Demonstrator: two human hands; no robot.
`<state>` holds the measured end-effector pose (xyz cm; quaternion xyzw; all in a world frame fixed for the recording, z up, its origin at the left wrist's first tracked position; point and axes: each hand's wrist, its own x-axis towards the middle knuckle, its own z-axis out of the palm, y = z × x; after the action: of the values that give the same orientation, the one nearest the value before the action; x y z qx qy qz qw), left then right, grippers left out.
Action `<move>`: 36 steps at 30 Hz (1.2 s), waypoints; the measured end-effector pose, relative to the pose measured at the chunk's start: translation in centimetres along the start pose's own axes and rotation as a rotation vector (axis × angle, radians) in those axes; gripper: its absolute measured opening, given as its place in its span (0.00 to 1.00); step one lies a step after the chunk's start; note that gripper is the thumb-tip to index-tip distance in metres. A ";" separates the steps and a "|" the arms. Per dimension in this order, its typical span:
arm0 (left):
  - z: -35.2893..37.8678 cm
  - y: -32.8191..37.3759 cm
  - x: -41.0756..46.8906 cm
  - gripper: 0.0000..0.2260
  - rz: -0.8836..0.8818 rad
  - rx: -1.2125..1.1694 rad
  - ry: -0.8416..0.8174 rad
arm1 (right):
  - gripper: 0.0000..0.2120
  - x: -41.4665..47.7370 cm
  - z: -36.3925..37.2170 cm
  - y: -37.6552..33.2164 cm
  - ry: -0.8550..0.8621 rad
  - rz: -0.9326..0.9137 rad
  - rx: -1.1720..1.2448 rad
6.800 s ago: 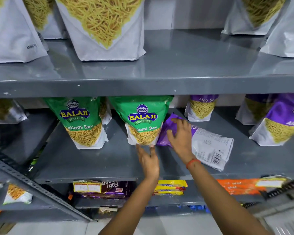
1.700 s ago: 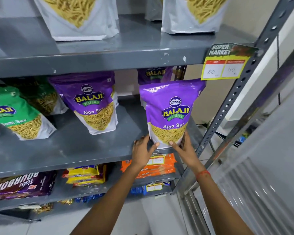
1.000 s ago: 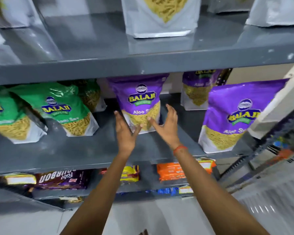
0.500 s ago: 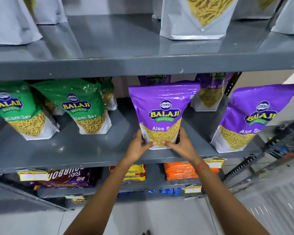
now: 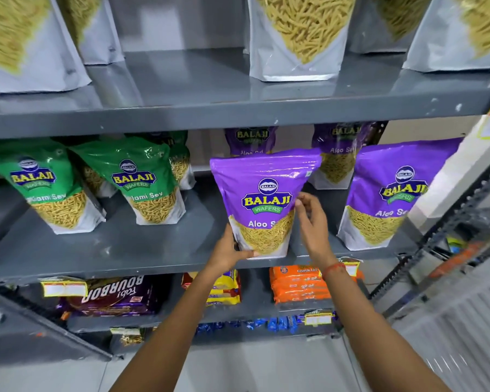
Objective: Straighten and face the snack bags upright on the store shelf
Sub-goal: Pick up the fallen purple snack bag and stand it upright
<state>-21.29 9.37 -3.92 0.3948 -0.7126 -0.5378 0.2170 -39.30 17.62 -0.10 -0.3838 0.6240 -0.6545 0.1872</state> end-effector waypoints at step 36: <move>0.2 1.4 -1.0 0.42 -0.054 0.019 0.010 | 0.32 -5.0 1.4 0.8 0.174 0.043 -0.019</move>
<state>-21.30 10.46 -2.54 0.4187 -0.7058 -0.5345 0.2023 -35.29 20.22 -2.36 -0.3138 0.6522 -0.6751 0.1427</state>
